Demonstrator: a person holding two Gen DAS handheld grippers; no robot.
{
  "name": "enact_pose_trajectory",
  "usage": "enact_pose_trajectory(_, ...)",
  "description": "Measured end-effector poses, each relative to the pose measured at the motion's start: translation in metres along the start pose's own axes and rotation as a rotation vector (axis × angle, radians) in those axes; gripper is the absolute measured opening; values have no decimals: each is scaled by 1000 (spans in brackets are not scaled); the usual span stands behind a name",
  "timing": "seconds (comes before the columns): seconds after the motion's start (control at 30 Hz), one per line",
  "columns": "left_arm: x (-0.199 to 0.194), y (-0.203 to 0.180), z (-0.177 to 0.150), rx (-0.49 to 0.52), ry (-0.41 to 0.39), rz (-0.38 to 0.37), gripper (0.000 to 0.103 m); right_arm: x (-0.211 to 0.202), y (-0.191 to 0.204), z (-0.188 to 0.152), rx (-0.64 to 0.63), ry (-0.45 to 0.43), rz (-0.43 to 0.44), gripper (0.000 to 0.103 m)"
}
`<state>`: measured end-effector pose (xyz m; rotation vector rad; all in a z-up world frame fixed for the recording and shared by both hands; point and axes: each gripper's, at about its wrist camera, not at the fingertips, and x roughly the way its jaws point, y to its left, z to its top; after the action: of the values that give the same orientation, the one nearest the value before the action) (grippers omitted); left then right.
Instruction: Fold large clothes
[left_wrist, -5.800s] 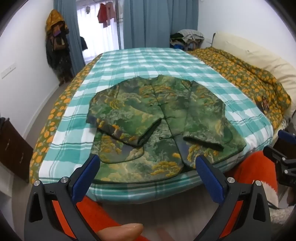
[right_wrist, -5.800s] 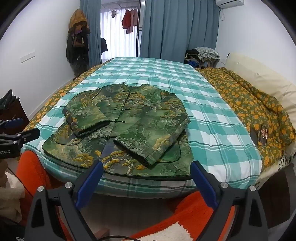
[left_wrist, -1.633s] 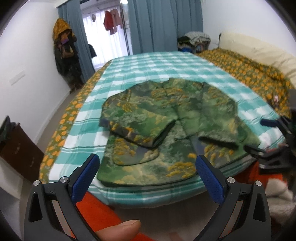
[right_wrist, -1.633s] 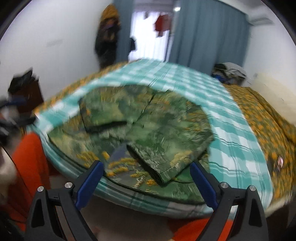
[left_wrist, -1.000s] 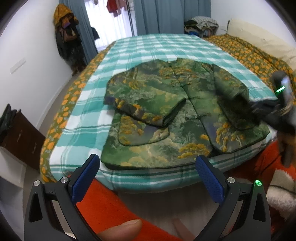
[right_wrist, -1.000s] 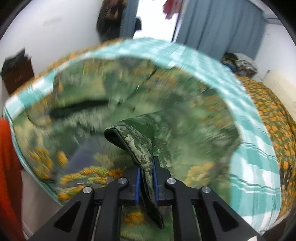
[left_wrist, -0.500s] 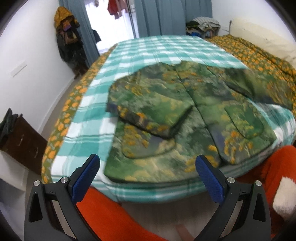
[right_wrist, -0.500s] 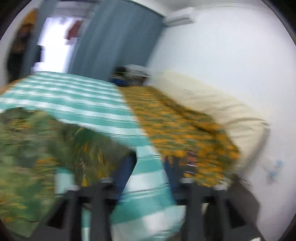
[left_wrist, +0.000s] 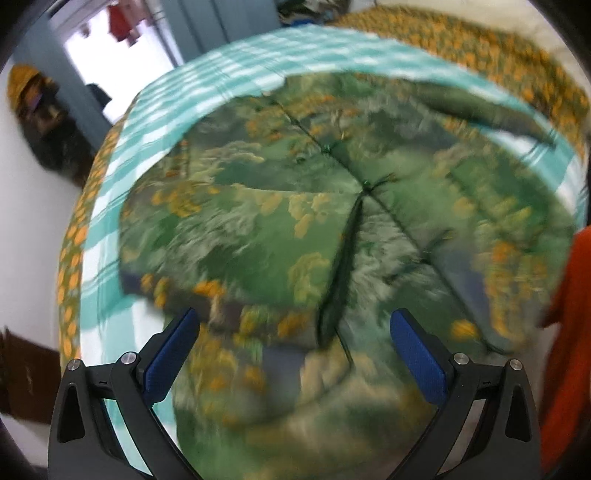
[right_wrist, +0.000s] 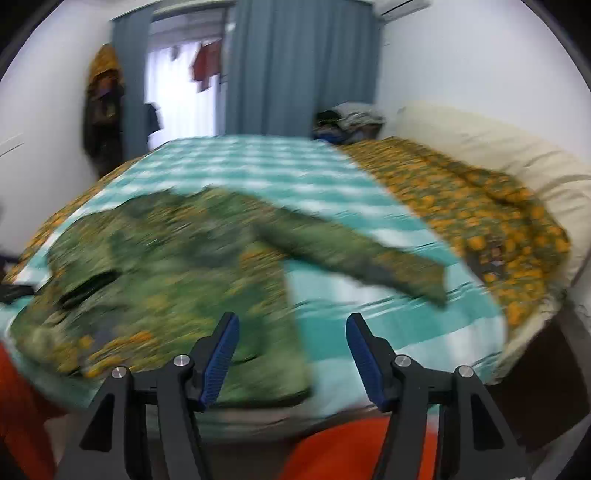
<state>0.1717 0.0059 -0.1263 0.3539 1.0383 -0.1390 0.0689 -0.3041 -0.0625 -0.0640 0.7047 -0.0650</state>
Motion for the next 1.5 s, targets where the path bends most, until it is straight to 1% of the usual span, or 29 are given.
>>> enact_pose_trajectory(0.07,31,-1,7,13,36,25,102,2,14,-6,-27,22,61,62)
enact_pose_trajectory(0.1,43,1,9,10,51,43,91,1,19,-8,-39,28,78,62)
enact_pose_trajectory(0.13,55,6,10,-4,71,40,64,-1,27,-11,-56,33,94,62)
enact_pose_trajectory(0.17,61,11,10,-27,92,-3,48,-4,35,-13,-75,33,110,62)
enact_pose_trajectory(0.2,63,20,9,-81,105,-72,17,-9,40,-16,-88,29,119,62)
enact_pose_trajectory(0.23,59,26,7,-111,98,-86,10,-12,43,-18,-94,24,121,61)
enact_pose_trajectory(0.3,40,40,4,-154,56,-100,8,-16,44,-21,-98,17,127,62)
enact_pose_trajectory(0.4,-8,77,-5,-238,-35,-76,8,-13,43,-27,-96,22,121,62)
enact_pose_trajectory(0.47,-47,119,-17,-320,-97,-39,7,-10,39,-25,-82,33,123,62)
enact_pose_trajectory(0.57,-96,196,-46,-474,-160,59,7,-9,36,-22,-65,22,121,61)
enact_pose_trajectory(0.6,-107,221,-58,-526,-169,99,8,-9,37,-21,-65,16,119,61)
enact_pose_trajectory(0.67,-123,271,-90,-647,-161,207,13,-6,41,-19,-69,14,121,62)
enact_pose_trajectory(0.77,-134,323,-147,-824,-123,383,22,-2,46,-19,-72,21,133,61)
enact_pose_trajectory(0.8,-134,329,-161,-857,-108,410,29,-1,47,-19,-71,24,137,62)
enact_pose_trajectory(0.83,-135,333,-180,-899,-95,421,31,-1,48,-20,-71,26,138,62)
enact_pose_trajectory(0.87,-135,331,-193,-927,-89,411,31,-1,49,-20,-73,27,137,62)
enact_pose_trajectory(0.9,-134,327,-204,-948,-81,389,31,-2,50,-21,-76,29,135,61)
enact_pose_trajectory(0.97,-127,309,-214,-959,-61,313,35,0,51,-22,-79,39,130,62)
enact_pose_trajectory(1.0,-123,297,-215,-949,-57,256,44,1,51,-22,-79,44,129,62)
enact_pose_trajectory(1.03,-115,279,-212,-930,-54,173,58,1,51,-22,-79,48,129,62)
enact_pose_trajectory(1.1,-102,254,-202,-893,-52,17,73,5,52,-22,-78,61,132,62)
enact_pose_trajectory(1.13,-88,235,-187,-865,-42,-88,77,6,53,-22,-78,66,134,62)
enact_pose_trajectory(1.2,-64,209,-167,-812,0,-249,85,8,56,-23,-83,74,143,62)
enact_pose_trajectory(1.23,-47,194,-155,-785,28,-305,85,8,58,-23,-87,75,144,62)
enact_pose_trajectory(1.3,-19,179,-141,-764,65,-328,85,7,60,-24,-93,76,149,62)
enact_pose_trajectory(1.4,25,172,-131,-840,141,-415,85,5,57,-27,-87,83,143,62)
enact_pose_trajectory(1.43,35,168,-130,-867,168,-460,83,4,56,-27,-82,85,140,62)
enact_pose_trajectory(1.47,39,163,-127,-870,180,-480,80,4,54,-28,-75,88,136,62)
enact_pose_trajectory(1.5,37,158,-124,-856,181,-484,58,3,51,-29,-68,91,129,62)
